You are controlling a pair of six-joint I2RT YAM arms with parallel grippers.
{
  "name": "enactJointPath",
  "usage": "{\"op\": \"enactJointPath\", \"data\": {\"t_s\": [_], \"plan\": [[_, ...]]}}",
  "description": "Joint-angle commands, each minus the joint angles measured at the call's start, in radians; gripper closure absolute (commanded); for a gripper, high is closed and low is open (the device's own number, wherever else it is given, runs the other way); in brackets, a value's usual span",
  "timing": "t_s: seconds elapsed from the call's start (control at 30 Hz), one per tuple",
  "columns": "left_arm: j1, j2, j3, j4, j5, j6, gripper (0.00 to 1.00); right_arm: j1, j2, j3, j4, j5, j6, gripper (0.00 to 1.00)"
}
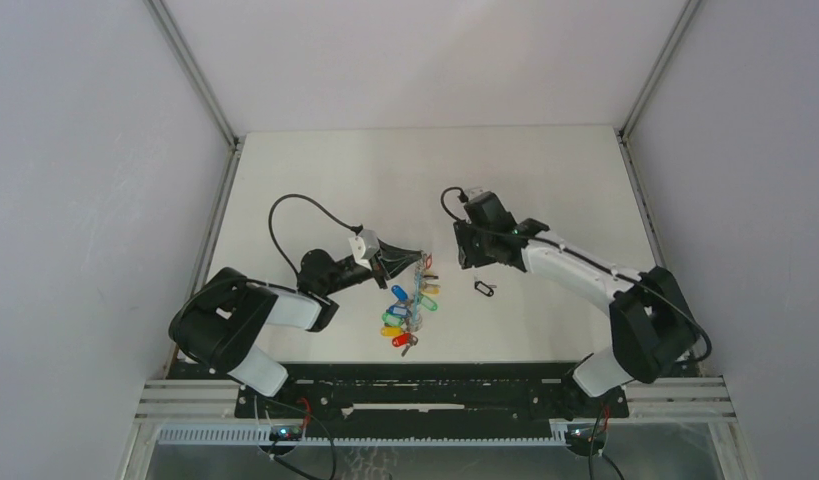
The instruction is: Put the keys on the keyring
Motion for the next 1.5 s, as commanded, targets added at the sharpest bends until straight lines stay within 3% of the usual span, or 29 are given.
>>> {"op": "enactJointPath", "data": {"t_s": [0.0, 0.23, 0.6, 0.8, 1.27, 1.47], "plan": [[0.003, -0.036, -0.015, 0.071, -0.008, 0.019, 1.0, -0.033, 0.15, 0.183, -0.384, -0.112, -0.093, 0.59], [0.003, -0.037, -0.015, 0.071, -0.006, 0.021, 1.0, -0.08, 0.288, 0.311, -0.449, -0.145, -0.149, 0.65], [0.004, -0.031, -0.009, 0.071, 0.007, 0.015, 1.0, -0.153, 0.252, 0.146, -0.277, -0.242, -0.18, 0.44], [0.004, -0.035, -0.011, 0.071, 0.011, 0.015, 1.0, -0.179, 0.258, 0.061, -0.173, -0.278, -0.165, 0.41], [0.004, -0.038, -0.014, 0.07, 0.008, 0.018, 1.0, -0.021, 0.2, -0.004, -0.179, -0.487, -0.067, 0.49], [0.005, -0.042, -0.016, 0.071, 0.005, 0.019, 1.0, -0.063, 0.08, -0.004, -0.154, -0.375, -0.082, 0.52]]}}
